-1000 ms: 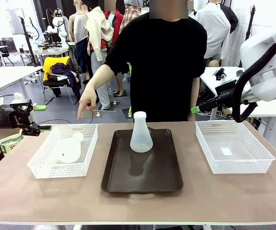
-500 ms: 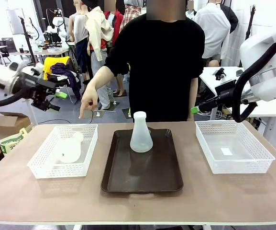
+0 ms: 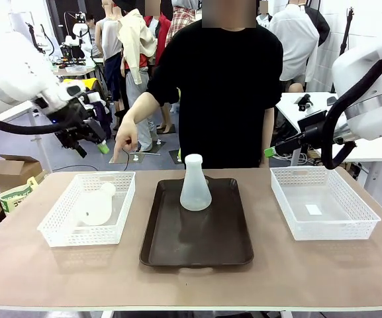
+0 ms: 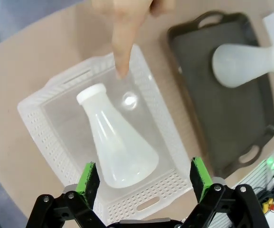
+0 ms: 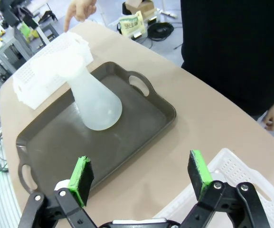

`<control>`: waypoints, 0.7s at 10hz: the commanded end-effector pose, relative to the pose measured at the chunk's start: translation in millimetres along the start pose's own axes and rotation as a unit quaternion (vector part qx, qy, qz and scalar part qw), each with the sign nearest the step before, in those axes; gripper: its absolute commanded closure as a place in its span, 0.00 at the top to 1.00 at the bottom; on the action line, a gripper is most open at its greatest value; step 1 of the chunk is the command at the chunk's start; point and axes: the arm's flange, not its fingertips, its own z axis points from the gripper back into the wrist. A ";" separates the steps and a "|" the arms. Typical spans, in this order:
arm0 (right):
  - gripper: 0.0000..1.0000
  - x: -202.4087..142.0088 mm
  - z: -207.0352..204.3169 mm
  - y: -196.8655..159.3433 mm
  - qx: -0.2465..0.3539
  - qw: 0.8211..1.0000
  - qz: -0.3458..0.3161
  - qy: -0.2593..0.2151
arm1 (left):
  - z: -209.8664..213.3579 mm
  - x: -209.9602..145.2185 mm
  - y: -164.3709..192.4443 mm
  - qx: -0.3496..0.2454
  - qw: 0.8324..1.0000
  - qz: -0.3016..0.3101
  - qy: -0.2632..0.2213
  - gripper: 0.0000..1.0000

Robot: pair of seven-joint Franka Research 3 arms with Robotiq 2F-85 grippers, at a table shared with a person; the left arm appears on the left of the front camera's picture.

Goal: Prepare the laboratory tools.
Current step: Pick up the Big flask that the person points to.

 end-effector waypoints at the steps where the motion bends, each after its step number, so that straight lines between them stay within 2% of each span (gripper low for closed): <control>1: 1.00 -0.3 0.9 0.2 -0.001 1.000 0.000 0.001 | -17.5 3.6 -7.4 0.030 0.998 0.007 0.055 1.00; 3: 1.00 -0.3 0.9 0.2 -0.001 1.000 0.000 0.001 | -49.1 4.3 -10.2 0.045 0.996 0.054 0.052 1.00; 5: 1.00 -0.3 0.9 0.2 -0.001 1.000 0.000 0.001 | -85.8 11.2 -10.7 0.045 0.992 0.090 0.074 1.00; 7: 1.00 -0.3 0.9 0.2 -0.001 1.000 0.000 0.001 | -102.9 19.2 -9.4 0.082 0.986 0.137 0.049 1.00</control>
